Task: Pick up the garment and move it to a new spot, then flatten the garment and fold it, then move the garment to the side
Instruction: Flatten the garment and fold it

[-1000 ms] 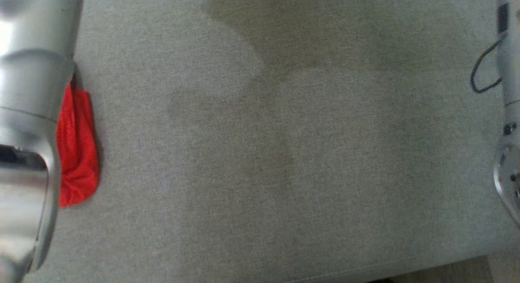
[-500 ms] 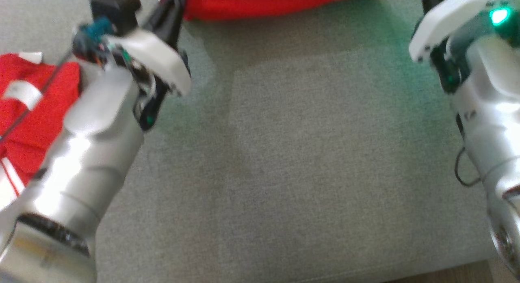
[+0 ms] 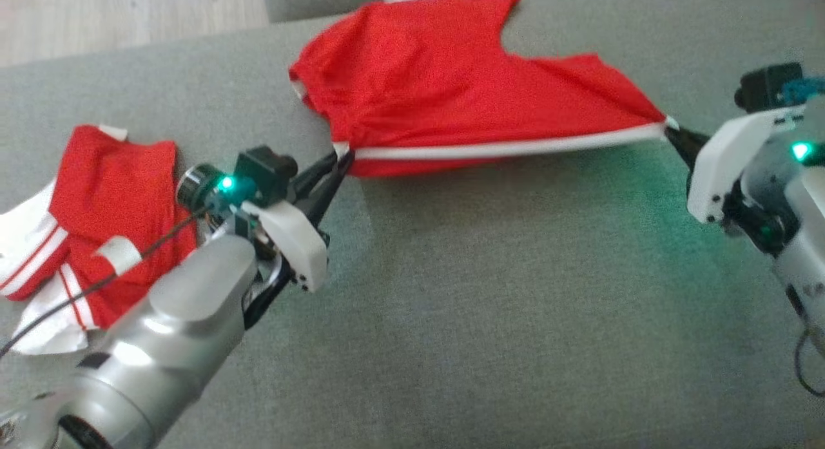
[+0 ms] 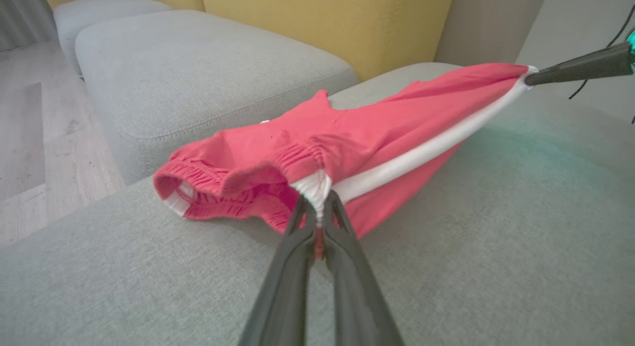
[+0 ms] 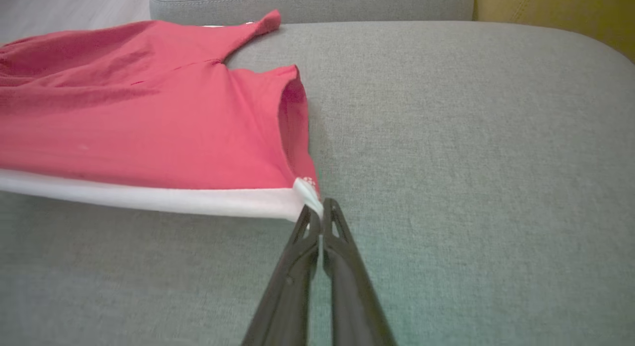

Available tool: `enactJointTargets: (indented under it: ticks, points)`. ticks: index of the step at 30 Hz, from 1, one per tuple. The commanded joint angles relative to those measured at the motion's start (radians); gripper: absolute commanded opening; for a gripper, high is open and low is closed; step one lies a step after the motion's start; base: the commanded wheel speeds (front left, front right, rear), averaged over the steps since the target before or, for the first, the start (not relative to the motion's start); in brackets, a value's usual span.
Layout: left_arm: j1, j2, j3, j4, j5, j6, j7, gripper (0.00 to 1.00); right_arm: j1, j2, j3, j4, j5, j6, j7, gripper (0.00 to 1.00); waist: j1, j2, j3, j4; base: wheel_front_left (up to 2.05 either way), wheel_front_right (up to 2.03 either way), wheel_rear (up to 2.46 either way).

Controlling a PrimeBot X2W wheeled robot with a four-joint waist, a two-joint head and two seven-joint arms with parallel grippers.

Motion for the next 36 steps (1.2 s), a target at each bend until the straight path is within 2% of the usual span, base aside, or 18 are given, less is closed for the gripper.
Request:
enactJointTargets:
  ticks: [1,9,10,15,20,24,29,36]
  points:
    - [-0.011,0.038,0.018,-0.009,0.000,0.002,-0.018,0.00,0.030,-0.068,0.018,-0.055,0.044,-0.001,0.026,0.00,0.0002,0.0000,-0.041,0.002,0.00,0.00,0.00]
    - [0.121,0.027,-0.019,-0.080,-0.016,0.017,-0.028,0.00,0.171,-0.198,0.053,-0.180,0.163,-0.001,0.100,0.00,0.0002,0.0000,-0.129,-0.008,0.00,0.00,0.00]
    - [0.121,0.027,-0.019,-0.080,-0.016,0.017,-0.028,0.00,0.171,-0.198,0.053,-0.180,0.163,-0.001,0.100,0.00,0.0002,0.0000,-0.129,-0.008,0.00,0.00,0.00]
    - [0.205,0.039,-0.039,-0.199,-0.026,0.054,-0.016,0.00,0.256,-0.271,0.040,-0.266,0.198,-0.001,0.135,0.00,0.0002,0.0000,-0.157,-0.023,0.00,0.00,0.00]
    - [0.248,0.060,-0.044,-0.337,-0.031,0.108,0.007,0.00,0.315,-0.322,-0.029,-0.360,0.209,-0.001,0.116,0.00,0.0002,0.0000,-0.145,-0.022,0.00,0.00,0.00]
    - [0.234,0.082,-0.020,-0.412,-0.033,0.151,0.018,0.00,0.320,-0.314,-0.098,-0.408,0.176,-0.001,0.094,0.00,0.0002,0.0000,-0.113,-0.013,0.00,0.00,0.00]
    - [0.184,0.091,0.021,-0.452,-0.040,0.187,0.026,0.00,0.273,-0.268,-0.178,-0.431,0.102,-0.001,0.075,0.00,0.0002,0.0000,-0.053,0.013,0.00,0.00,0.00]
    - [0.098,0.076,0.038,-0.448,-0.023,0.196,0.043,0.00,0.144,-0.174,-0.257,-0.381,-0.027,-0.001,0.054,0.00,0.0002,0.0000,0.036,0.062,0.00,0.00,0.00]
